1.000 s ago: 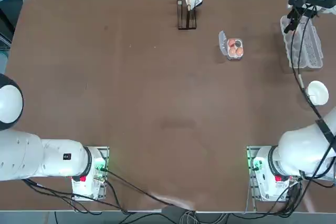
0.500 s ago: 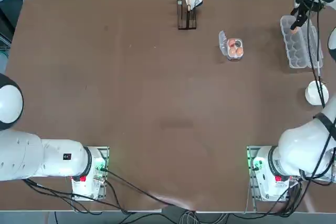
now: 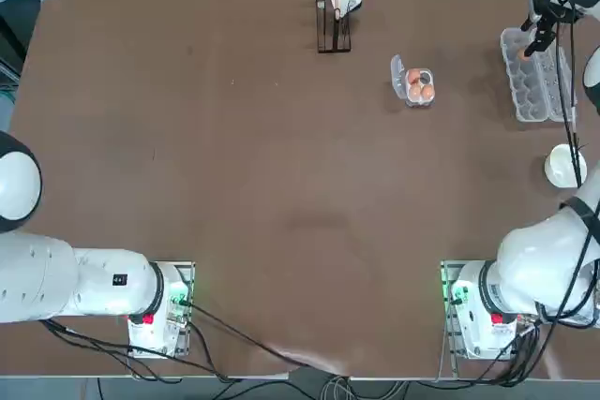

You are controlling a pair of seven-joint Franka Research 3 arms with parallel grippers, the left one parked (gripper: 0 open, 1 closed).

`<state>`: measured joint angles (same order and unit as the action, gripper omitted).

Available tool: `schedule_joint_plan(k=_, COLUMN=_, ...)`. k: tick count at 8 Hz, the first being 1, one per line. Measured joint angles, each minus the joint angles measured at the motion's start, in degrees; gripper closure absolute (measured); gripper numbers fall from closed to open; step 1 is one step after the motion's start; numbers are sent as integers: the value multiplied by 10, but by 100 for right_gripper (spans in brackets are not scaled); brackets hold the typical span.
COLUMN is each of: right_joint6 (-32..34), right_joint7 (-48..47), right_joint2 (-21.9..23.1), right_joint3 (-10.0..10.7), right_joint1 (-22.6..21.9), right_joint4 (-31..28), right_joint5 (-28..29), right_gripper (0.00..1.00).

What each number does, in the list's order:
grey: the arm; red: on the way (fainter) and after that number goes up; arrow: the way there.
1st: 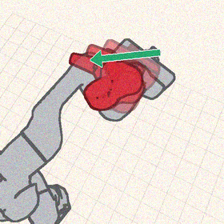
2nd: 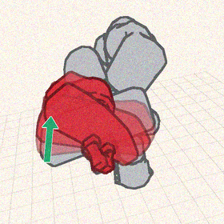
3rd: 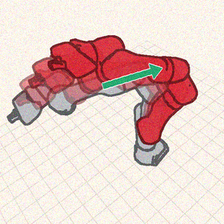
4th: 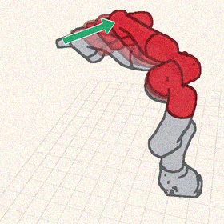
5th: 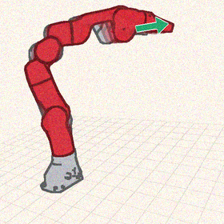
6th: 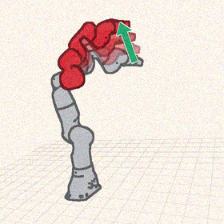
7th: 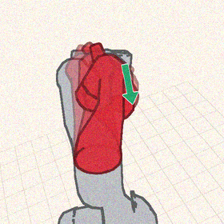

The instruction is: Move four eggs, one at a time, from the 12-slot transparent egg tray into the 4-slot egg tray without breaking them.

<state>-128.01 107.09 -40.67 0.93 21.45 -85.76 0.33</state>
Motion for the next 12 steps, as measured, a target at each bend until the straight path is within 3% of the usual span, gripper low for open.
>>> schedule_joint_plan(k=7, right_joint6=-12, right_joint7=29, right_joint2=-45, right_joint3=-5, right_joint1=20, right_joint4=26, right_joint5=0, right_gripper=5)
schedule_joint_plan(k=12, right_joint6=-18, right_joint7=35, right_joint2=-53, right_joint3=-8, right_joint1=22, right_joint4=27, right_joint5=-3, right_gripper=26)
